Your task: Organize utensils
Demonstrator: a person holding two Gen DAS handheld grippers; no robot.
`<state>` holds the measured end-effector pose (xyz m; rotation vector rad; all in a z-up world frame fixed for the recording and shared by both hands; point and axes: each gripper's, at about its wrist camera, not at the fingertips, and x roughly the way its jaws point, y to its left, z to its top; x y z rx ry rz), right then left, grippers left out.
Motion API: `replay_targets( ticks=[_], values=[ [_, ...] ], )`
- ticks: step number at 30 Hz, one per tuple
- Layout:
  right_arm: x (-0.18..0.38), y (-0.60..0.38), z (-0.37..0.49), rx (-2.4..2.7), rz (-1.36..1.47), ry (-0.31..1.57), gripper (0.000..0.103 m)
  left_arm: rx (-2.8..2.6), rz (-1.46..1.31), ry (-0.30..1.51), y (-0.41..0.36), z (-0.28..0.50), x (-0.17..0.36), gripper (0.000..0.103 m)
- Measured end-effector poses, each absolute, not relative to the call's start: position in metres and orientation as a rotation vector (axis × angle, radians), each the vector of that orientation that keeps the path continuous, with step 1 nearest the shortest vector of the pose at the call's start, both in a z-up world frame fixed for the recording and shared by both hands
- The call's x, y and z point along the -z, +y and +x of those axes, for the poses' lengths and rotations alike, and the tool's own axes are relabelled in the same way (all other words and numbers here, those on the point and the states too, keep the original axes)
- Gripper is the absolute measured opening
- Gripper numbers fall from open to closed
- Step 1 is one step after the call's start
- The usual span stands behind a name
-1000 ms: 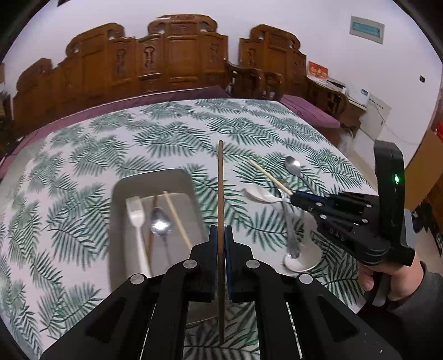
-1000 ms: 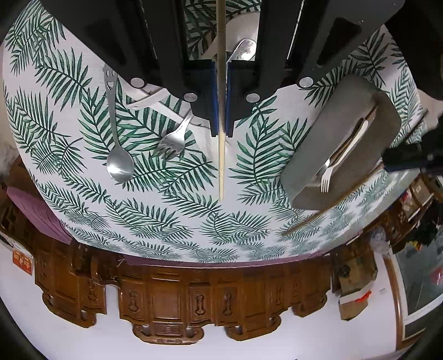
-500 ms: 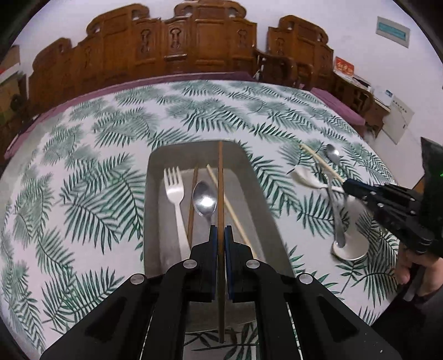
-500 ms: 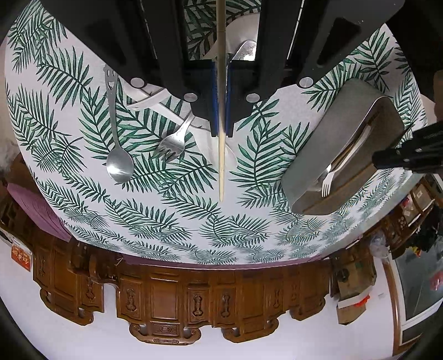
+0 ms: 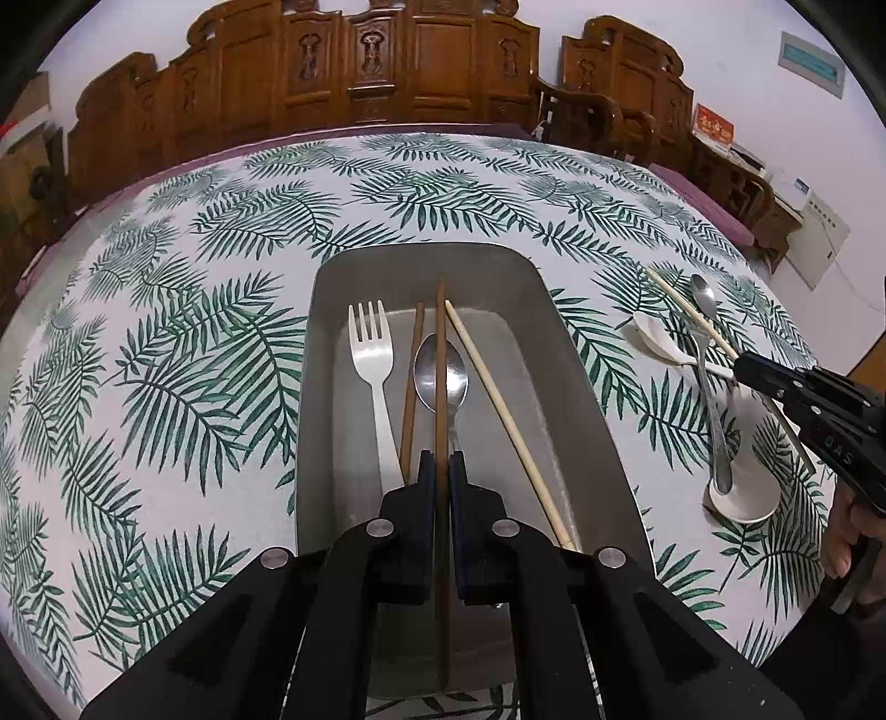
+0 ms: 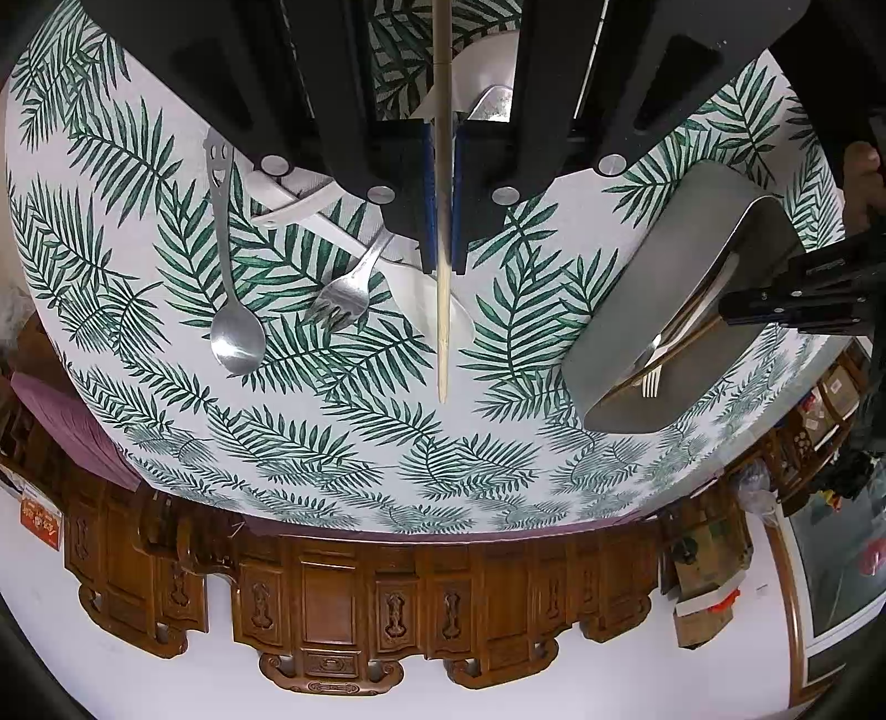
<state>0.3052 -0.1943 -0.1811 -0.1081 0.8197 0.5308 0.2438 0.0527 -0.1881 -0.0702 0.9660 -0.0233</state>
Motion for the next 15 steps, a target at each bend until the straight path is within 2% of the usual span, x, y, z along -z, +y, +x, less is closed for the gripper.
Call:
replay_targets(
  ticks=[15],
  values=[
    [0.179,-0.192,0.300,-0.537,-0.099,0.816,0.006,0.024,-0.056,0.910,0.054,0.232,0.171,0.004]
  ],
)
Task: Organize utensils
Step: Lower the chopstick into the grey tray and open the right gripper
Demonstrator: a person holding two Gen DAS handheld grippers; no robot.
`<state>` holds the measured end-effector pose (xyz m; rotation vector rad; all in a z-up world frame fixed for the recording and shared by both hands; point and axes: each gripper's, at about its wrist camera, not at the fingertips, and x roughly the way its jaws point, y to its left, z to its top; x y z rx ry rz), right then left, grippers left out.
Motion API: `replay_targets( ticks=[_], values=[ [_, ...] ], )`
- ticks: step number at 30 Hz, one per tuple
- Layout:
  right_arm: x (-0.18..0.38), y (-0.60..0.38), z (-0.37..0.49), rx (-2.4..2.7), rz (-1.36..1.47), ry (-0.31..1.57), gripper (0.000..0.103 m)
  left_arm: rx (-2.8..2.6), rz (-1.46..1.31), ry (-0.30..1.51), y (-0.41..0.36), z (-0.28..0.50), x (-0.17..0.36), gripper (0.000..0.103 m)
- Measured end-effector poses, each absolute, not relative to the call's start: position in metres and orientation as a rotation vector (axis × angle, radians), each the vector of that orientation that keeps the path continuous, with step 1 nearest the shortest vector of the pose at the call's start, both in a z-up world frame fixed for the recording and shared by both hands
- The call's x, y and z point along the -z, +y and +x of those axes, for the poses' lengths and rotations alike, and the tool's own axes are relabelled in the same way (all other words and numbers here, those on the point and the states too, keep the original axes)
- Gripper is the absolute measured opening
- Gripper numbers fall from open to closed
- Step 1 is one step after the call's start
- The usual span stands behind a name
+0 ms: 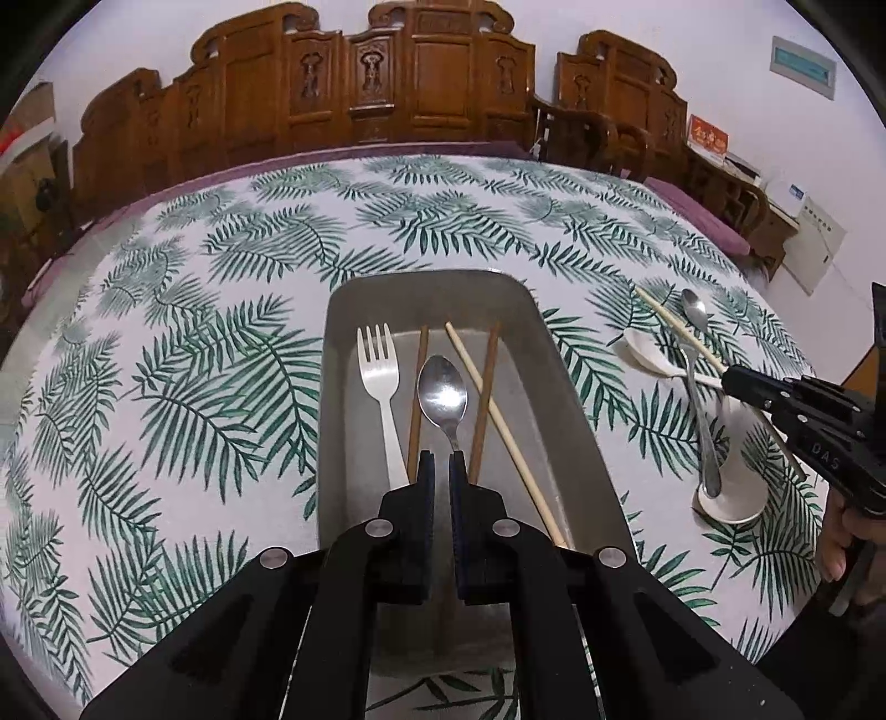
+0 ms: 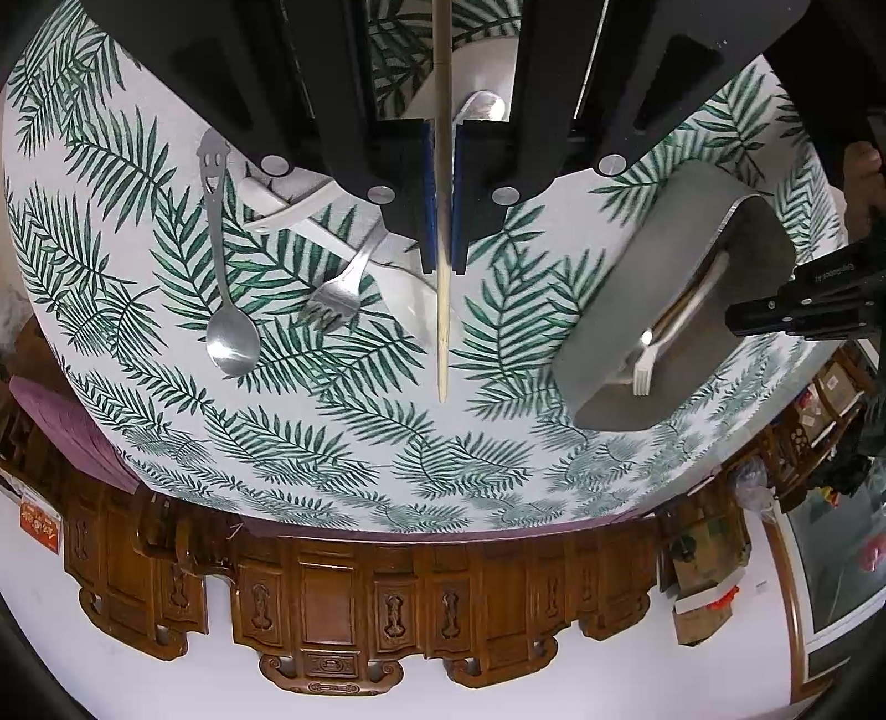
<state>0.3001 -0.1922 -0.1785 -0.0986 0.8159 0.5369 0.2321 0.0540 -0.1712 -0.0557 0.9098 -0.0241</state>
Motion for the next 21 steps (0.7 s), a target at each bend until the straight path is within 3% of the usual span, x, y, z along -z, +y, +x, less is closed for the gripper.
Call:
replay_targets(
  ticks=[21],
  values=[
    [0.134,-0.081,0.273,-0.695,-0.121,0.798,0.006,0.051,-0.105,0.785,0.092,0.206,0.127,0.005]
  ],
)
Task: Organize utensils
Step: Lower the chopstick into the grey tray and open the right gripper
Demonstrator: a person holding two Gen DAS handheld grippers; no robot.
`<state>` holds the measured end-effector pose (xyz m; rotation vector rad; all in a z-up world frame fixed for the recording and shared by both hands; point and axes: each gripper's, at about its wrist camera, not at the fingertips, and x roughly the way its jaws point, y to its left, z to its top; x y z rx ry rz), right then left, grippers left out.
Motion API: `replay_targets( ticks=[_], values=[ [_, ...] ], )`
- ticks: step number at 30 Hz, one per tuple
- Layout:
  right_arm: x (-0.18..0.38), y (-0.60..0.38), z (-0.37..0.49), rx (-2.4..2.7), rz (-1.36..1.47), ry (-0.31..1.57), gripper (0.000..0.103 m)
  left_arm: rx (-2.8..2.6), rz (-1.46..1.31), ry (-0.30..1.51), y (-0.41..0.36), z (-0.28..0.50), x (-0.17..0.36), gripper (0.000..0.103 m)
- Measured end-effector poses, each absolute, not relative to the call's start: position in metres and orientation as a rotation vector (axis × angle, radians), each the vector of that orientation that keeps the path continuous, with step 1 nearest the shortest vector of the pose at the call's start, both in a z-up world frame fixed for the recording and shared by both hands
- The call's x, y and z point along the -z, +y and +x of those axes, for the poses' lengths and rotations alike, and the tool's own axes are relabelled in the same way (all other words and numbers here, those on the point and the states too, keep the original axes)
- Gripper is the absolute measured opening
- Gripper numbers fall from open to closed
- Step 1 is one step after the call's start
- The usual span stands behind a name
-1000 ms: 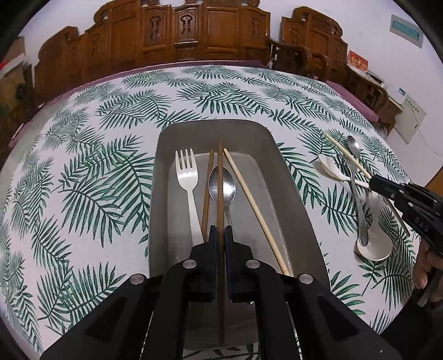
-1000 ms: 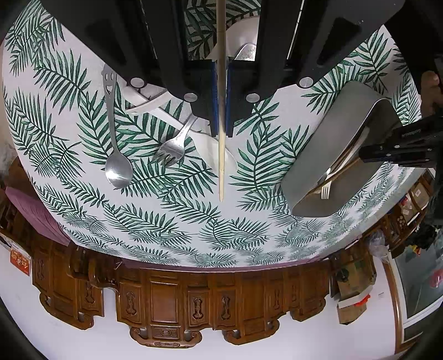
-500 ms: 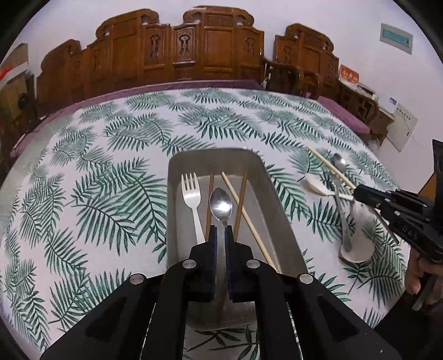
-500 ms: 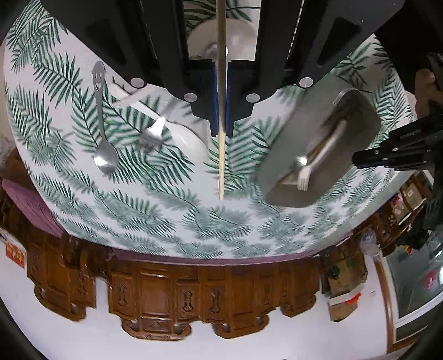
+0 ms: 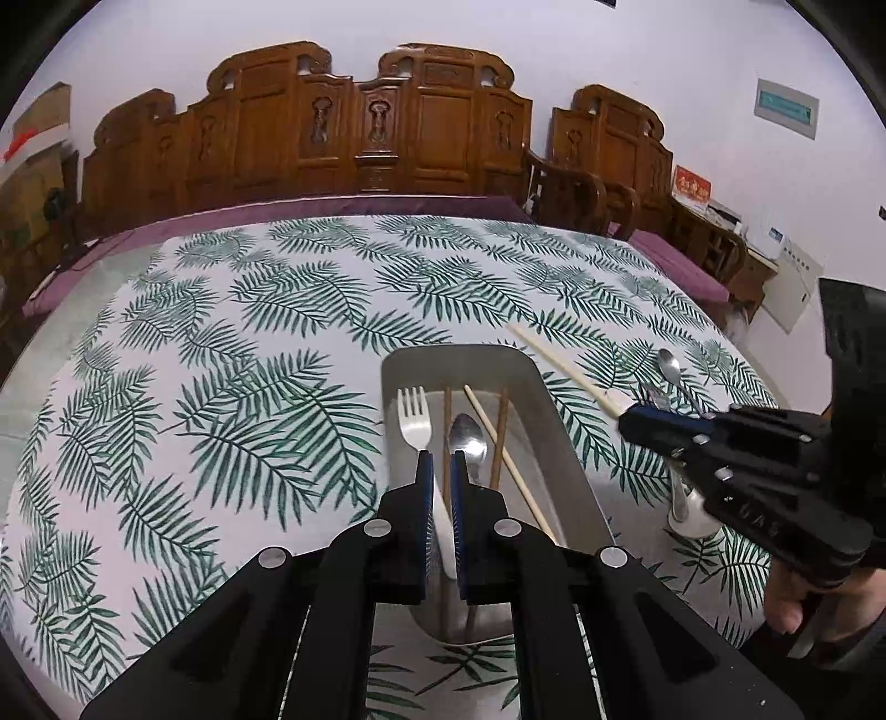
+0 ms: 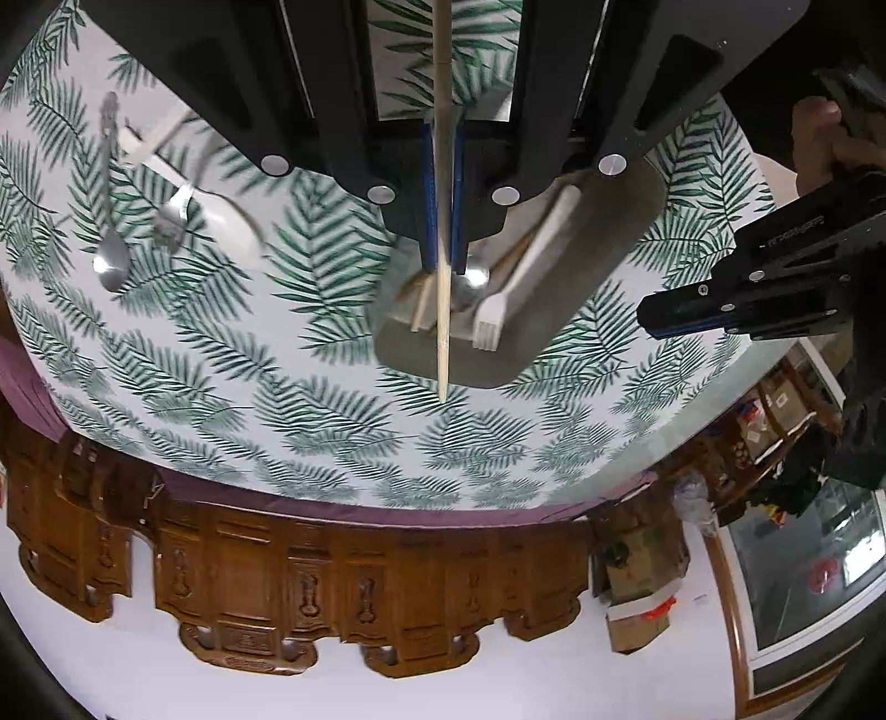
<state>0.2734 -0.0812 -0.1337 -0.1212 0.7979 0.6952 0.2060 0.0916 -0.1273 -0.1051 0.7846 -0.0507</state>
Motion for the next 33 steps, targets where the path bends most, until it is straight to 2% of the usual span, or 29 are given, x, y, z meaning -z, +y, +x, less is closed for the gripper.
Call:
replay_targets(
  ticks=[25,33],
  values=[
    [0.185,-0.017,0.306,-0.682,-0.013,1.003,0.006,0.018,-0.119,0.793,0.115,0.203,0.130,0.005],
    [0.183,-0.011,0.297,-0.722,-0.046,0.981,0.008,0.025,-0.117,0.792,0.113,0.203,0.130,0.005]
  ],
)
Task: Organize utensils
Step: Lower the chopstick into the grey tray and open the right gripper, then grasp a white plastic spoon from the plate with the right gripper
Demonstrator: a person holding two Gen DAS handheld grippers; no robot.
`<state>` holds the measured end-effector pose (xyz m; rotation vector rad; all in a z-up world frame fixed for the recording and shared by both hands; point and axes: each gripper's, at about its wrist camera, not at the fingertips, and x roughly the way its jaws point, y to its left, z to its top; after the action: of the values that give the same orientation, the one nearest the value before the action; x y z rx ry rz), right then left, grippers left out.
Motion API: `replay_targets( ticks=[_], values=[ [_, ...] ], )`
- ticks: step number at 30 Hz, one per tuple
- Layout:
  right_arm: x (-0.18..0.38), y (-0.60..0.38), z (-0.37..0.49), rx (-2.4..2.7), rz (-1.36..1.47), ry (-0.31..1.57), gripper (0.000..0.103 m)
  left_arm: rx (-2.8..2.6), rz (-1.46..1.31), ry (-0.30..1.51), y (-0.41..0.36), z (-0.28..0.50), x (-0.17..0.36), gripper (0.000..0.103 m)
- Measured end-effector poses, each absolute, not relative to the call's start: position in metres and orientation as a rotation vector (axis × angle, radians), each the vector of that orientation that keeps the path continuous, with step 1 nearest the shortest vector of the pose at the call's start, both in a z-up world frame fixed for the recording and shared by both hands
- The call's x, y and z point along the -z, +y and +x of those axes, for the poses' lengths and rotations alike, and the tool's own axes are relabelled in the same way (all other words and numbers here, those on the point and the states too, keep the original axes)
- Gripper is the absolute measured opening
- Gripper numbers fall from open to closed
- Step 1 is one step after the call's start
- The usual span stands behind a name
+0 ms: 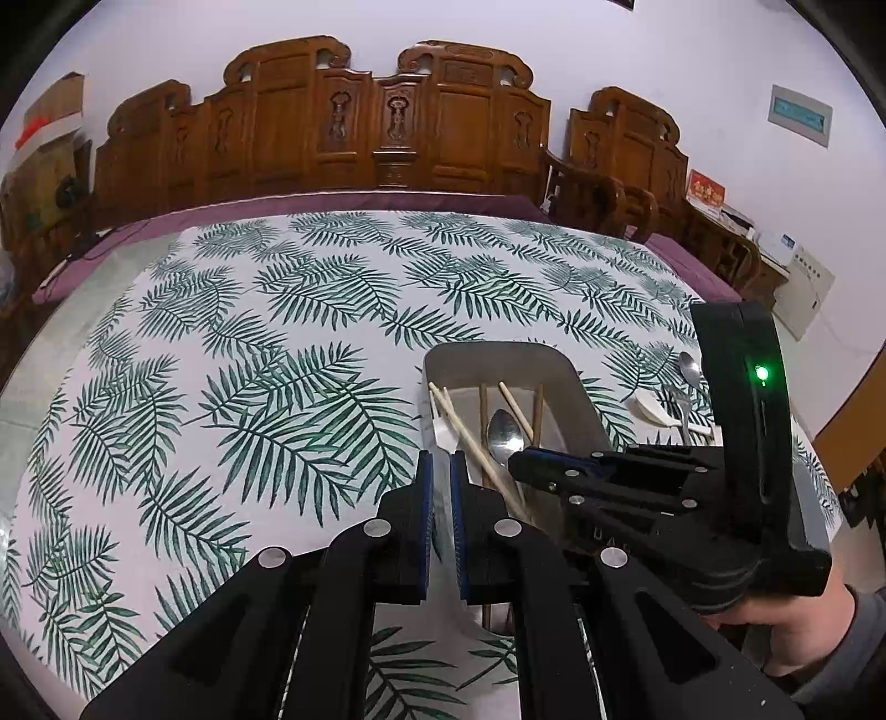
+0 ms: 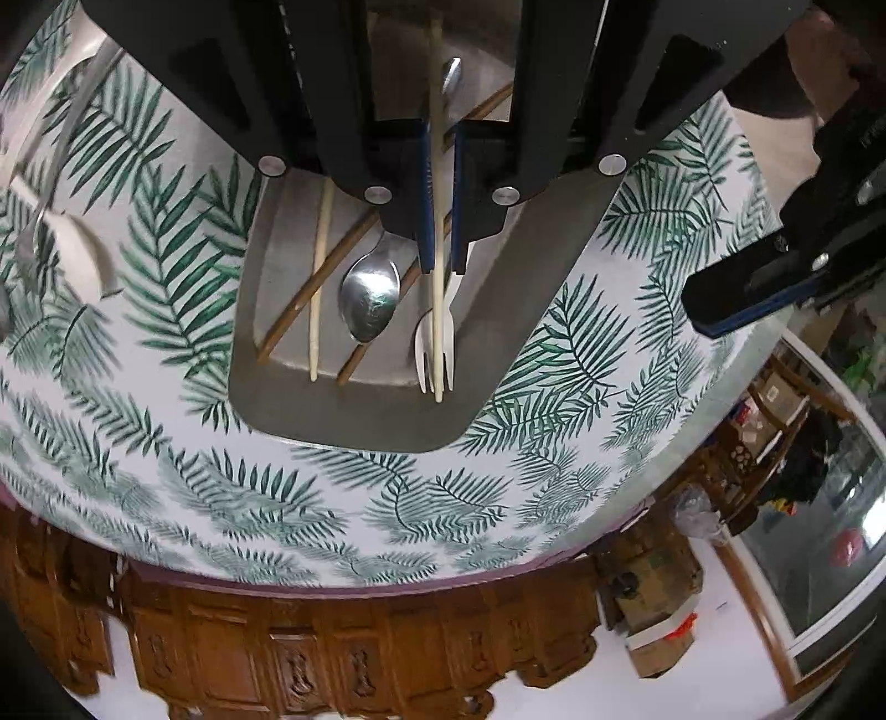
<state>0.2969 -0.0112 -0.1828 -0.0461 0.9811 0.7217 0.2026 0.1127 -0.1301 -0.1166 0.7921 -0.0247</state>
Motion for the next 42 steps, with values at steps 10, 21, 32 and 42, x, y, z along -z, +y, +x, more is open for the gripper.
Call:
replay_targets(
  ticks=[10,21,32,42],
  values=[
    [0.158,-0.054,0.293,-0.726,-0.063,0.895,0.008,0.055,-0.111,0.784,0.101,0.202,0.129,0.005],
    [0.140,-0.151,0.291,-0.581,-0.126,0.832,0.008,0.154,-0.075,0.777,0.056,0.203,0.129,0.036],
    [0.147,-0.225,0.296,-0.451,-0.114,0.857,0.008,0.222,-0.039,0.786,0.008,0.205,0.136,0.040],
    [0.172,-0.240,0.290,-0.415,-0.114,0.897,0.016,0.274,-0.034,0.803,-0.019,0.208,0.146,0.040]
  ],
)
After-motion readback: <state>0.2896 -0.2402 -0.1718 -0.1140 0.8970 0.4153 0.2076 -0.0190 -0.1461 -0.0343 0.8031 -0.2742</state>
